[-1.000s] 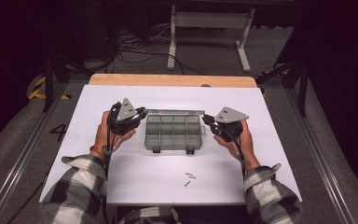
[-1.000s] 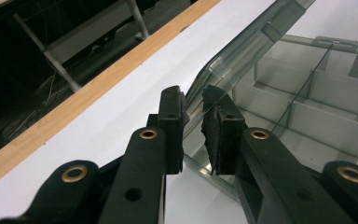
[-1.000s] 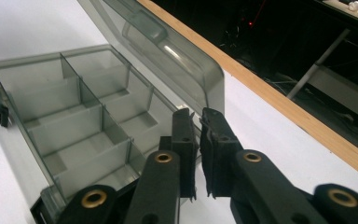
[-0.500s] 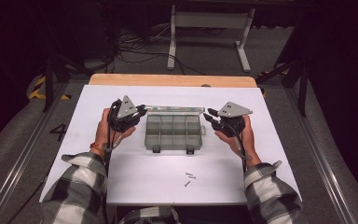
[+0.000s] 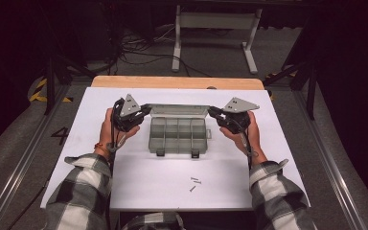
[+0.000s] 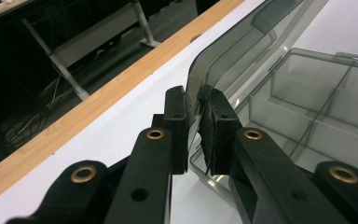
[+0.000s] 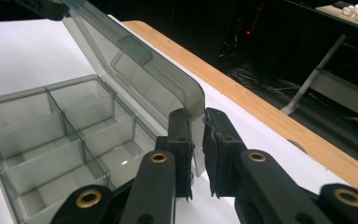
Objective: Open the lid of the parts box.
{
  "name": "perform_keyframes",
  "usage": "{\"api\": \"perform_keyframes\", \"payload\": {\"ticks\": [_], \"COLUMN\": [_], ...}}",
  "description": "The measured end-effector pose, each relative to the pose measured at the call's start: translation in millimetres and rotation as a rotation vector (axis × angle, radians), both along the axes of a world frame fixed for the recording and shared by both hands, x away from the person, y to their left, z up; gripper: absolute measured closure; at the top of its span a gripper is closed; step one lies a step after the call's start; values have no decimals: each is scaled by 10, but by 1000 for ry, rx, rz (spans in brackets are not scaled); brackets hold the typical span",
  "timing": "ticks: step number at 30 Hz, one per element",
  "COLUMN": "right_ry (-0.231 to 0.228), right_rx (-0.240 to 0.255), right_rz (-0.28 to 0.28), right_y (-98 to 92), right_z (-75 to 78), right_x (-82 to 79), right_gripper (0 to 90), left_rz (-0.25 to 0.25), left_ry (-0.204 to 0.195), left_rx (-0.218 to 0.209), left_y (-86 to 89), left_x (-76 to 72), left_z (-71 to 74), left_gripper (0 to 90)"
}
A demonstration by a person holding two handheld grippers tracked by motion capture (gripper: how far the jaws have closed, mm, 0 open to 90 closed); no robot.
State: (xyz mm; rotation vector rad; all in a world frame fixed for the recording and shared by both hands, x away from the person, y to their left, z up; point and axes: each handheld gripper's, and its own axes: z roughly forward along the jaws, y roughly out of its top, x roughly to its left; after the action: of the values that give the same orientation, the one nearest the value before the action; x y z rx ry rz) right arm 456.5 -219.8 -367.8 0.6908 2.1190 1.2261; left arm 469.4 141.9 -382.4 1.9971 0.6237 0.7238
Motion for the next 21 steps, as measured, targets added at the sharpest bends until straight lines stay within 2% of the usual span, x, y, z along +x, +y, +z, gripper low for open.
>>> {"api": "perform_keyframes", "payload": {"ticks": [3,10,21], "right_ry": [5,28,17], "right_rx": [3,58,102], "right_rz": [-6,-34,-74], "right_y": [4,-30,-13], "right_z": [12,16,-57], "right_x": [23,134,238], "right_gripper": [815,794,816], "left_rz": [2,31,88], "left_ry": [-1,5,5], "left_rx": [-7,-48,-93], "left_y": [2,-21,-91], "left_x": [26,84,180], "left_z": [6,1,-74], "left_gripper": [821,813,776]}}
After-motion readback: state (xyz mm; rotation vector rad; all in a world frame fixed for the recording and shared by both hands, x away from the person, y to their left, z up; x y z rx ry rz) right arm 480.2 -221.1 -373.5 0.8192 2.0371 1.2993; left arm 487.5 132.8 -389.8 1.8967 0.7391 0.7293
